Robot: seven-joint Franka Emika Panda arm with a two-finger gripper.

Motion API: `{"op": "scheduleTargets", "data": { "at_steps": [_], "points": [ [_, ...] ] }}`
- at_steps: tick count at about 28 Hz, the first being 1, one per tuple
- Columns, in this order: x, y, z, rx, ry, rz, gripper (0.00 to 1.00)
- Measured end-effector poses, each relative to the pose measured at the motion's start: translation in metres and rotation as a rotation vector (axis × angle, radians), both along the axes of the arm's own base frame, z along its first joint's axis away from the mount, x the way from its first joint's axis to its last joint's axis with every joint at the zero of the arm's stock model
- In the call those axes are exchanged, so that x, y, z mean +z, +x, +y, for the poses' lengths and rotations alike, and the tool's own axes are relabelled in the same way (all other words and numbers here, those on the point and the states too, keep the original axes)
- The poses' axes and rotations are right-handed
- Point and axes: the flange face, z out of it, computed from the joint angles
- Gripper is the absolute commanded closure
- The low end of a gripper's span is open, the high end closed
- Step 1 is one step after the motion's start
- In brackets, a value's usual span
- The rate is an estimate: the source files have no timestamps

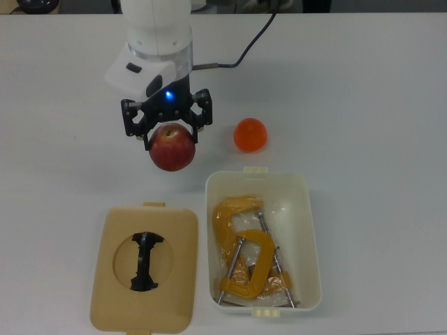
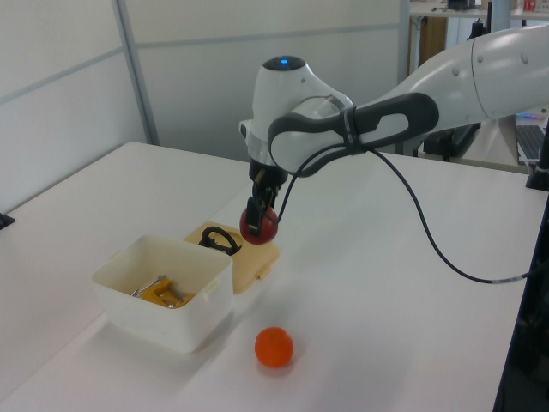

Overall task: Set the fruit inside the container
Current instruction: 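Lift the red apple and carry it over the white container, then lower the apple into the container and open the gripper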

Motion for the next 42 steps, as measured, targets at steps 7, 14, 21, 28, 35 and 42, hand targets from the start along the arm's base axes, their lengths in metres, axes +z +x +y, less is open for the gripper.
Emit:
{"op": "scheduleTargets", "data": {
  "at_steps": [7,14,21,28,35,42],
  "points": [
    [0.016,0.019,0.031,-0.033,0.048,-0.133,0.99],
    [-0.016,0.044,0.086,-0.038,0.104,-0.190,0.97],
    [-0.038,0.060,0.112,-0.010,0.114,-0.179,0.00],
    [-0.039,0.058,0.112,0.008,0.072,-0.145,0.00],
    [-0.026,0.031,0.106,-0.003,0.012,0.096,0.00],
    [-0.012,-0.008,0.097,-0.015,-0.060,0.329,0.00]
  ]
}}
